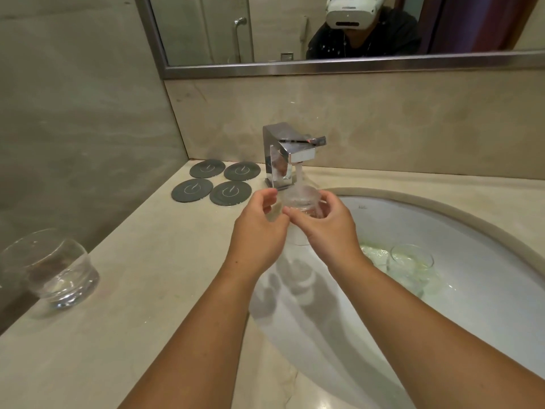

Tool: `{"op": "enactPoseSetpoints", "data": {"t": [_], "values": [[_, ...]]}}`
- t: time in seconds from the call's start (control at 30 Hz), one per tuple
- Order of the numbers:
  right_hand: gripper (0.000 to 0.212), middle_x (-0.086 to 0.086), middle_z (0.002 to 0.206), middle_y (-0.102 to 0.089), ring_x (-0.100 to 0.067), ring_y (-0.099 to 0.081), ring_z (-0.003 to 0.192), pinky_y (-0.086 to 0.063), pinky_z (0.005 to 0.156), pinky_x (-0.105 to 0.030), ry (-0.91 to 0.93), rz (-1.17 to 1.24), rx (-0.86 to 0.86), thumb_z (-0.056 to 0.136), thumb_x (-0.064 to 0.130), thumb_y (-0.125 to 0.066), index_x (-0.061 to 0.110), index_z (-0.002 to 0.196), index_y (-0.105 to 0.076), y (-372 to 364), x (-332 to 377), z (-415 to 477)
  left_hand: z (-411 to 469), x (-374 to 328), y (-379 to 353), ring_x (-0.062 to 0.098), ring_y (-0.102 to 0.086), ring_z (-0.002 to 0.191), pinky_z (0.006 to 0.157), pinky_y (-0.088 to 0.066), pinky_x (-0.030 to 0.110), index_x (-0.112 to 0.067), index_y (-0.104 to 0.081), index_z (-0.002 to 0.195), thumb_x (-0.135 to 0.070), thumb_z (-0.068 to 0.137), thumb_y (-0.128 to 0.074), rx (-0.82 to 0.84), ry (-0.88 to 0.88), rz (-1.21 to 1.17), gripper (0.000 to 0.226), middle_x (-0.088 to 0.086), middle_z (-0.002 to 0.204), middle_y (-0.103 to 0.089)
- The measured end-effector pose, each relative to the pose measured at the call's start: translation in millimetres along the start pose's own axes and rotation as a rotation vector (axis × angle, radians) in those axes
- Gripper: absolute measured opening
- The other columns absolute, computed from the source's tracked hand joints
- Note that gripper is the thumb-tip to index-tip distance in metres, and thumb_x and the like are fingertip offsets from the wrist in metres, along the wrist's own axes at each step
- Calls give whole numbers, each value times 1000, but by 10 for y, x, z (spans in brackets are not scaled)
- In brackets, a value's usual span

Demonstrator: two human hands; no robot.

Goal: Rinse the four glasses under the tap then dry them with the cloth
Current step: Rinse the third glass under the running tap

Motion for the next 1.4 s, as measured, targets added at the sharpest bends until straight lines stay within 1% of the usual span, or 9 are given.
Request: {"op": "enactPoseSetpoints", "data": {"t": [0.3, 0.47, 0.6, 0.7, 0.77, 0.87, 1.03, 1.17, 1.4], "values": [[51, 8, 105, -79, -10, -75, 101, -60, 95, -42, 23, 41, -7, 69, 41, -95, 31, 112, -70, 60, 2, 21, 0, 35, -99, 10, -59, 132, 112, -47, 31, -25, -54, 147, -18, 96, -71, 119, -41, 116, 54, -13, 136, -63], [56, 0, 108, -81, -20, -78, 101, -62, 95, -52, -147, 210, 20, 69, 48, -95, 23, 113, -73, 53, -61, -3, -29, 44, -165, -2, -61, 115, 92, -44, 13, -33, -49, 147, -28, 93, -79, 188, -40, 141, 62, -22, 123, -60], [50, -6, 109, -79, -21, -77, 98, -66, 84, -46, -316, 368, 109, 83, 46, -87, 14, 118, -73, -7, -88, -60, -43, 58, -207, 8, -64, 128, 111, -51, 35, -29, -44, 155, -44, 86, -86, 210, -55, 122, 83, -11, 142, -64], [62, -2, 101, -77, -17, -76, 85, -65, 75, -40, -373, 449, 185, 84, 53, -84, 10, 127, -72, -70, -105, -81, -62, 70, -204, 5, -71, 116, 107, -55, 39, -31, -47, 149, -49, 79, -86, 210, -29, 62, 83, -15, 129, -72], [61, -2, 97, -77, -16, -74, 83, -66, 82, -44, -383, 453, 213, 86, 55, -80, 10, 127, -73, -84, -109, -86, -62, 62, -200, 3, -72, 111, 103, -56, 34, -31, -48, 148, -49, 79, -87, 202, -17, 14, 81, -17, 124, -73], [66, -8, 109, -80, -23, -75, 102, -62, 97, -51, -412, 453, 279, 87, 69, -70, 12, 120, -77, -104, -106, -101, -47, 51, -150, -8, -72, 97, 87, -55, 15, -31, -53, 138, -39, 87, -88, 156, 47, -114, 63, -16, 112, -74], [83, -11, 104, -67, -25, -70, 85, -65, 86, -46, -479, 494, 346, 84, 82, -60, 17, 135, -66, -95, -105, -122, 6, 169, -46, 21, -77, 109, 99, -61, 38, -23, -62, 125, -59, 72, -81, 47, 199, -354, 66, 4, 115, -79], [75, -9, 92, -61, -20, -62, 70, -63, 83, -47, -452, 439, 331, 85, 81, -61, 20, 127, -71, -54, -93, -109, 26, 208, -87, 26, -77, 97, 86, -65, 32, -12, -68, 121, -55, 95, -75, 66, 233, -445, 51, 10, 101, -73], [79, -10, 86, -66, -19, -60, 63, -61, 72, -43, -334, 299, 249, 83, 82, -61, 12, 117, -73, 63, -43, -53, 4, 211, -102, 26, -79, 105, 77, -61, 25, -16, -72, 121, -60, 97, -68, 93, 264, -451, 51, 14, 122, -76]]}}
Point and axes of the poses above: each hand's wrist, its own z-axis towards the middle knuckle, its own y-axis out of the back of the hand, x = y × z, the point moved 9 cm from there along z, towards the middle knuckle
